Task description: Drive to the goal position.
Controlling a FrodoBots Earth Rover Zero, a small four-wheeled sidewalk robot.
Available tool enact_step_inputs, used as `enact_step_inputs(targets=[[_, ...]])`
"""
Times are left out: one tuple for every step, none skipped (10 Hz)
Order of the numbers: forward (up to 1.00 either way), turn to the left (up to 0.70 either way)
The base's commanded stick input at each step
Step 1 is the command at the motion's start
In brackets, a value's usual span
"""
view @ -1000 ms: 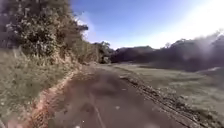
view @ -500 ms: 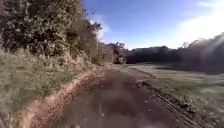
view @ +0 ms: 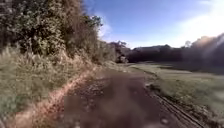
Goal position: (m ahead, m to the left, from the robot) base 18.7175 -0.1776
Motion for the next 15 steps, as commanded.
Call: enact_step_inputs(targets=[[0.85,0.0],[0.85,0.0],[0.7,-0.35],[0.7,-0.35],[0.7,-0.35],[0.7,-0.35],[0.7,-0.35],[0.7,-0.35],[0.7,-0.35],[0.7,-0.34],[0.7,-0.25],[0.7,-0.17],[0.85,-0.08],[0.85,-0.19],[0.85,-0.34]])
